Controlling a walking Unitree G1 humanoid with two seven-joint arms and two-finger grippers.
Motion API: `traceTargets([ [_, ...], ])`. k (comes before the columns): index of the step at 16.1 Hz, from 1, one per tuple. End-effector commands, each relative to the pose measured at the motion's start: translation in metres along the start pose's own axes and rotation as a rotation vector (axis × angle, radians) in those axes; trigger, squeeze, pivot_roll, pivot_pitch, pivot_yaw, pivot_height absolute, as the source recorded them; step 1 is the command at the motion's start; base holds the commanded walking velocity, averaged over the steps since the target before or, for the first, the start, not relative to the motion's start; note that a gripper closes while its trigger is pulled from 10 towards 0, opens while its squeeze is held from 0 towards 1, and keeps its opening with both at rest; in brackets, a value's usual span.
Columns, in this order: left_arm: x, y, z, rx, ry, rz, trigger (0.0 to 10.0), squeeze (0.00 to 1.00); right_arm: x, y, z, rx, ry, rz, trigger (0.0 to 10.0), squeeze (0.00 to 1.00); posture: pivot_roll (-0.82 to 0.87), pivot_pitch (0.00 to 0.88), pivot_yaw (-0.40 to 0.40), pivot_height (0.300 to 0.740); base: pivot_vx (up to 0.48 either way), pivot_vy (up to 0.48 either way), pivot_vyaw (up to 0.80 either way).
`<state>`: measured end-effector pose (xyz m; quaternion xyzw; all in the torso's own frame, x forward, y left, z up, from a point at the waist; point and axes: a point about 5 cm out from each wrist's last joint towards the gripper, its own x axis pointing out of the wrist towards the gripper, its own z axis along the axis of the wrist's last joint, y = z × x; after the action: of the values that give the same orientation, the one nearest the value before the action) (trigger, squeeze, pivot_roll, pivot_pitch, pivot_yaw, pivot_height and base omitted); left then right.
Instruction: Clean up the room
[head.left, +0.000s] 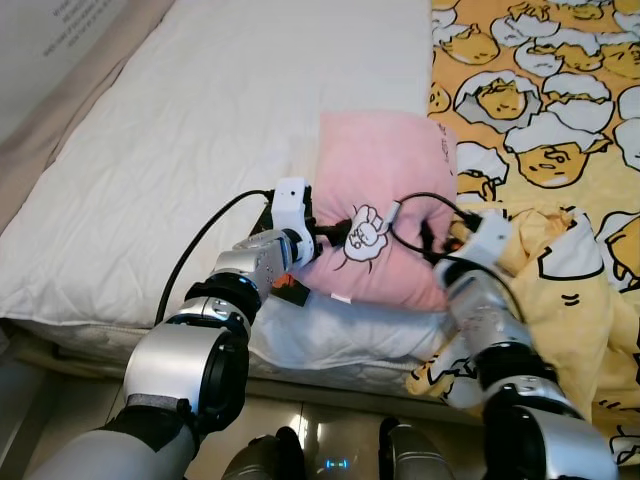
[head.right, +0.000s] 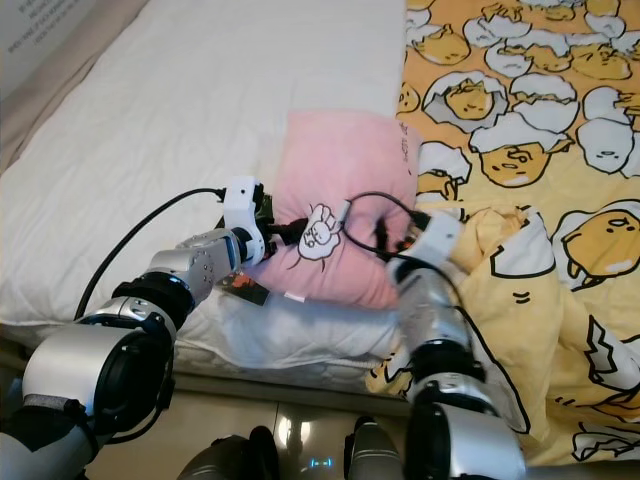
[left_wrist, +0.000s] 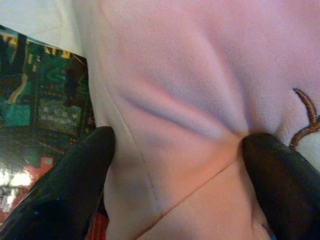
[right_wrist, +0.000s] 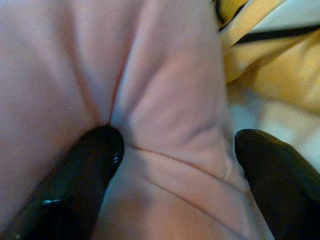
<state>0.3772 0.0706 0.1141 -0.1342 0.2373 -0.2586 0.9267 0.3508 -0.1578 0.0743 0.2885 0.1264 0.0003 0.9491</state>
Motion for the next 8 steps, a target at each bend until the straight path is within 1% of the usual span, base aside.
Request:
traceTargets([
  [1, 0.004, -0.009, -0.009, 0.01, 0.035, -0.051, 10.0, 0.0, 0.002, 0.017, -0.015, 0.013, 0.056, 0.065, 0.0, 0.0, -0.26, 0.214, 0.088, 0.74, 0.0, 0.0, 0.0],
  [2, 0.004, -0.012, -0.01, 0.009, 0.028, -0.087, 0.0, 0.0, 0.003, 0.019, -0.015, 0.018, 0.052, 0.078, 0.0, 0.0, -0.25, 0.215, 0.086, 0.74, 0.0, 0.0, 0.0],
  [4, 0.004, -0.015, -0.014, -0.02, 0.032, -0.143, 0.0, 0.0, 0.002, 0.019, -0.017, 0.01, 0.056, 0.095, 0.0, 0.0, -0.24, 0.218, 0.086, 0.74, 0.0, 0.0, 0.0],
  [8, 0.003, -0.019, -0.011, -0.085, 0.01, -0.203, 0.0, 0.0, -0.002, 0.003, -0.019, 0.018, 0.06, 0.06, 0.0, 0.0, -0.23, 0.198, 0.078, 0.74, 0.0, 0.0, 0.0],
])
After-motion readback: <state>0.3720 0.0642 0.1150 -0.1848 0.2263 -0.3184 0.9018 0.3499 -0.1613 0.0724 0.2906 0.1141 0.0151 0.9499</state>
